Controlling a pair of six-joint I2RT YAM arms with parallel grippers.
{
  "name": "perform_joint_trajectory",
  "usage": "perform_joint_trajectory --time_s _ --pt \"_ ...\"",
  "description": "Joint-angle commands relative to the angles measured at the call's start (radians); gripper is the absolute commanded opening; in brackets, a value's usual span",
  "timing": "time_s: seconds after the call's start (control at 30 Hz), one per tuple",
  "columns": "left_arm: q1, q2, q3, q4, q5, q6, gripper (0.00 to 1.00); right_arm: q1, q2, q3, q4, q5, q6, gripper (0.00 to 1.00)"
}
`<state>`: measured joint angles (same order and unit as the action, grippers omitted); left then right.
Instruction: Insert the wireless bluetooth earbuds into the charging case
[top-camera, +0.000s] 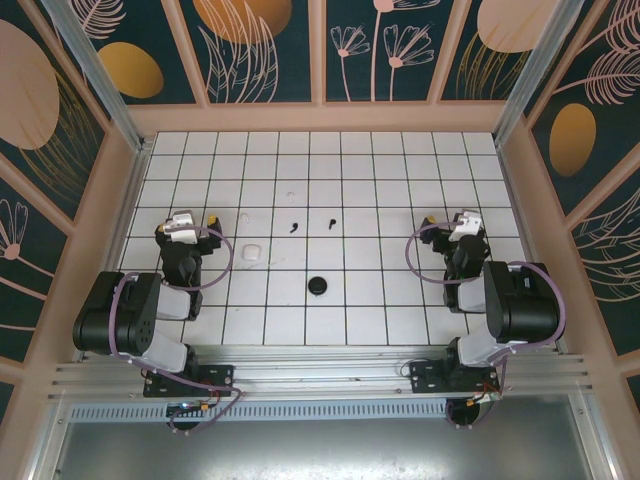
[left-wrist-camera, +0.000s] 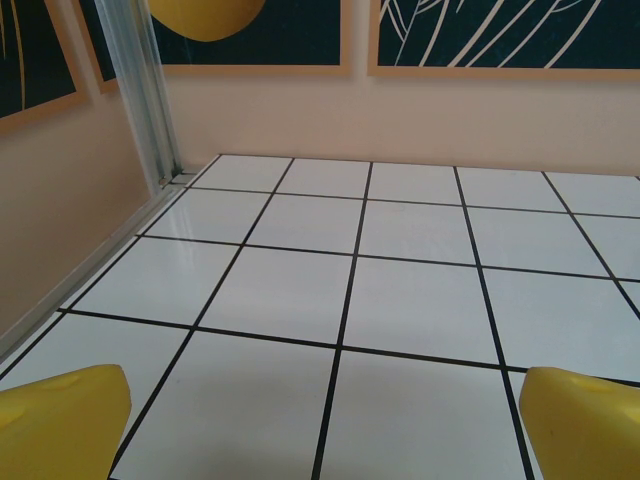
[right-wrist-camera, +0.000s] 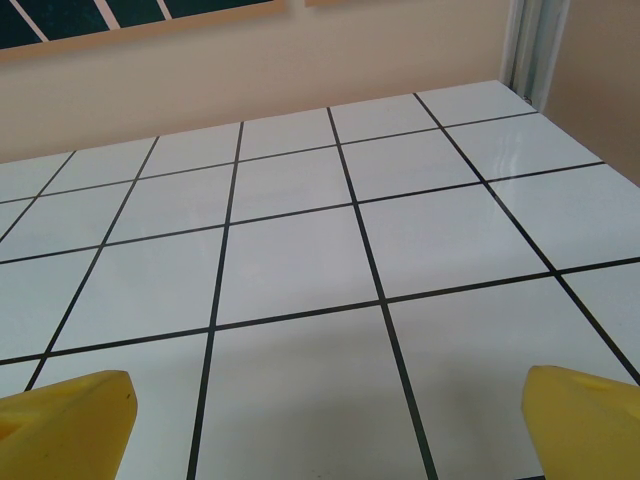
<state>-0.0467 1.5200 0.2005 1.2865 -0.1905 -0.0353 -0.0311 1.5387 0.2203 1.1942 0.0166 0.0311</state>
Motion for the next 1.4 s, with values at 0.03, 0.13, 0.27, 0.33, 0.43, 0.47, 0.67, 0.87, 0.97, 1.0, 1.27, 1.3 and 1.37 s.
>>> perform_joint_trajectory --time_s 0.03,0.13,0.27,0.33,0.43,0.47,0.67,0.87,0.97,1.0,1.27,1.3,1.37 --pt "0.005 0.000 0.018 0.019 0.011 -0.017 0.99 0.002 0.002 0.016 0.050 -0.020 -0.013 0.99" --pt "0.005 -0.001 0.019 0.019 0.012 -0.017 0.99 0.001 0.003 0.016 0.050 -0.018 -0.013 0.99" --pt "0.006 -0.001 0.019 0.019 0.013 -0.016 0.99 0.002 0.001 0.016 0.050 -0.020 -0.012 0.99" --pt "0.005 -0.001 0.019 0.020 0.013 -0.017 0.99 0.001 0.002 0.016 0.050 -0.019 -0.012 0.99" --pt "0.004 -0.001 0.020 0.019 0.013 -0.015 0.99 0.002 0.003 0.016 0.050 -0.019 -0.013 0.99" --pt "0.005 0.000 0.018 0.019 0.013 -0.016 0.99 0.002 0.003 0.016 0.050 -0.019 -0.013 0.99" --pt "0.005 0.000 0.019 0.019 0.012 -0.017 0.99 0.002 0.002 0.016 0.050 -0.020 -0.013 0.99" --pt "0.005 -0.001 0.020 0.017 0.013 -0.017 0.99 0.001 0.002 0.016 0.050 -0.020 -0.013 0.99" --pt "0.005 -0.001 0.018 0.017 0.013 -0.017 0.99 0.001 0.001 0.016 0.049 -0.019 -0.012 0.99" --pt "0.006 -0.001 0.018 0.017 0.013 -0.017 0.99 0.002 0.002 0.016 0.050 -0.019 -0.013 0.99" --pt "0.005 -0.032 0.013 0.002 0.014 -0.014 0.99 0.002 -0.014 0.028 0.015 -0.023 -0.013 0.99" --pt "0.005 -0.053 0.018 -0.021 -0.004 -0.022 0.99 0.002 -0.028 0.042 -0.024 -0.024 -0.012 0.99" --pt "0.004 -0.104 0.042 -0.116 -0.025 -0.034 0.99 0.001 -0.060 0.083 -0.120 -0.035 -0.016 0.99"
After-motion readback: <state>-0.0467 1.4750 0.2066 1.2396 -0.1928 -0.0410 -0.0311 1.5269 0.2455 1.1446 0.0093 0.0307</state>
